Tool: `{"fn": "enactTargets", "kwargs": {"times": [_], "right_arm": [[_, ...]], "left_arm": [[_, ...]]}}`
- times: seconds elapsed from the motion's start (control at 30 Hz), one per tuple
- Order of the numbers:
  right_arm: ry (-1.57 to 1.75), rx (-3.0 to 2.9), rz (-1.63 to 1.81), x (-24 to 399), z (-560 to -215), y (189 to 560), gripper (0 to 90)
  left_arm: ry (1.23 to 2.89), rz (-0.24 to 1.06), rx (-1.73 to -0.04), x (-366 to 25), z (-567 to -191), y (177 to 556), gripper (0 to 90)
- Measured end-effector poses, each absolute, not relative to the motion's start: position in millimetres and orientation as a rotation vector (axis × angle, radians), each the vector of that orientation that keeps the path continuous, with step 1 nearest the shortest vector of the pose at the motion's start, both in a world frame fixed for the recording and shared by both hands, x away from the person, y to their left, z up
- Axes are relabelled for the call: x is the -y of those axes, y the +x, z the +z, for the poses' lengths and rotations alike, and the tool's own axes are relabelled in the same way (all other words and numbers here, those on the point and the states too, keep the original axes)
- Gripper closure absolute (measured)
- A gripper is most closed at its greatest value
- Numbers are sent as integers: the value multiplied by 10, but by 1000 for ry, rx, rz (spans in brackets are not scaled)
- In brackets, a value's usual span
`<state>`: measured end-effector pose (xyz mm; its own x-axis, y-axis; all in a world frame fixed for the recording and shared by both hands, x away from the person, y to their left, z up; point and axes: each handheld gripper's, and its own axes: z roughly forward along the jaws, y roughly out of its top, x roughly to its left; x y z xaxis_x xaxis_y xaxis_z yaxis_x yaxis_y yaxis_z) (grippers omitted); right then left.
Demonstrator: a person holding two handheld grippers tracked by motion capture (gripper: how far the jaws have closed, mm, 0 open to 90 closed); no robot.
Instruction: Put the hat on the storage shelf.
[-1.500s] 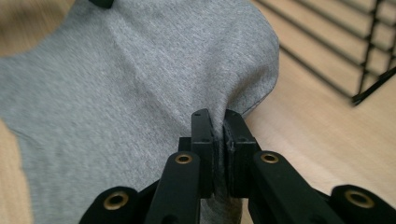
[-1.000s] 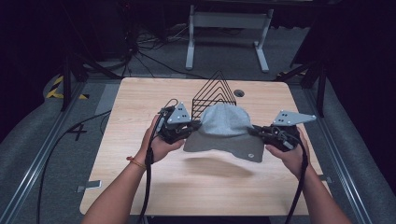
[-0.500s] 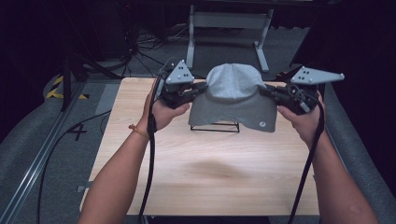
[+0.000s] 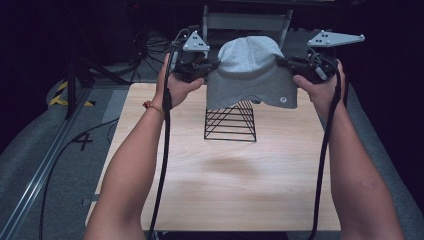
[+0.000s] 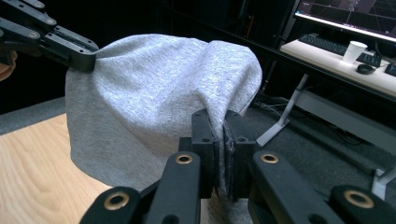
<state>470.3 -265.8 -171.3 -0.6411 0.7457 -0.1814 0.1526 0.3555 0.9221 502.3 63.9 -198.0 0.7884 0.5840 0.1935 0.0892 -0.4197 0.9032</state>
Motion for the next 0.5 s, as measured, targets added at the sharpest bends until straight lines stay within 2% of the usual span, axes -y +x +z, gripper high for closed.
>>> {"fn": "enactTargets", "kwargs": {"times": [0.23,0.5], "right_arm": [[791,-2029,1281,2560,-1824,4920,848],[802,-2057,1299,2473,-1973,5074,848]], "left_arm": [[1959,639,-534,-648,-1988,5182,857],[1951,608,-570,-709,-2075,5276,856]]}}
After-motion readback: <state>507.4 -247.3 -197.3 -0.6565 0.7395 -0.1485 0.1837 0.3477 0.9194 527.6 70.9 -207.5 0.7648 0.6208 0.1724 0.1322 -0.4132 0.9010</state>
